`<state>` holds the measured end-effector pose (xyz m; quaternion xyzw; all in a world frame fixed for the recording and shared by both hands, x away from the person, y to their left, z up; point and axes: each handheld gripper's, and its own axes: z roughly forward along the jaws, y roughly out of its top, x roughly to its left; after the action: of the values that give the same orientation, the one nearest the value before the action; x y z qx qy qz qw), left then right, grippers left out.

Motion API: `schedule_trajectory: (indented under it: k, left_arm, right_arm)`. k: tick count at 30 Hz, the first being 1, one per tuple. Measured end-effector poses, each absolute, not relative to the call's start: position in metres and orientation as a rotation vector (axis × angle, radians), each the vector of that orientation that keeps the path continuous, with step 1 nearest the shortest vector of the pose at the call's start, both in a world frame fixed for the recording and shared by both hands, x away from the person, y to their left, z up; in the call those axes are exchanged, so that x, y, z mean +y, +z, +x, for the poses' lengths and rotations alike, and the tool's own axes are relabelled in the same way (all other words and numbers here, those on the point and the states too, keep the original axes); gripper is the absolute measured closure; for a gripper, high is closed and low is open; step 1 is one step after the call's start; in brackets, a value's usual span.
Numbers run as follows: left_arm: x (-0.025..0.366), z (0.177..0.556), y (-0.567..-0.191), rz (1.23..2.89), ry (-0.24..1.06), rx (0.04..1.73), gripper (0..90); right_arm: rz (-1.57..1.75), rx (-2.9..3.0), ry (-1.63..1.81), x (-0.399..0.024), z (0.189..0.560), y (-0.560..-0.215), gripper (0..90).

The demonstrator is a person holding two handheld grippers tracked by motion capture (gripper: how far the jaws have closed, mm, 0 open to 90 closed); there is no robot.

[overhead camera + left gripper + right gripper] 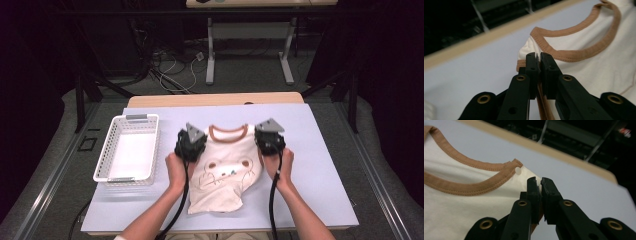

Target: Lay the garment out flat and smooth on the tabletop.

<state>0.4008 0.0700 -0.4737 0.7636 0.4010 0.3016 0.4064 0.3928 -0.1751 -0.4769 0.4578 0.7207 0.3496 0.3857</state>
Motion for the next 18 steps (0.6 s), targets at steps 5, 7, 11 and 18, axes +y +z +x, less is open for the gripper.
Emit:
schedule_trajectory:
  k: [5, 7, 11, 18]
  left_arm:
    - [0.076, 0.451, -0.474, 1.976, 0.763, 1.215, 41.3]
    - [0.084, 0.445, -0.486, 2.024, 0.696, 1.215, 36.5]
    - [0.092, 0.422, -0.505, 2.078, 0.622, 1.178, 31.9]
    - [0.092, 0.387, -0.517, 2.119, 0.569, 1.082, 25.6]
  right_arm:
    - [1.281, 1.831, 0.827, -0.168, 0.443, -0.458, 53.4]
    - [1.310, 1.884, 0.844, -0.168, 0.439, -0.467, 50.4]
    - [1.304, 1.992, 0.862, -0.170, 0.416, -0.492, 47.7]
    - [1.276, 2.112, 0.906, -0.175, 0.378, -0.519, 49.1]
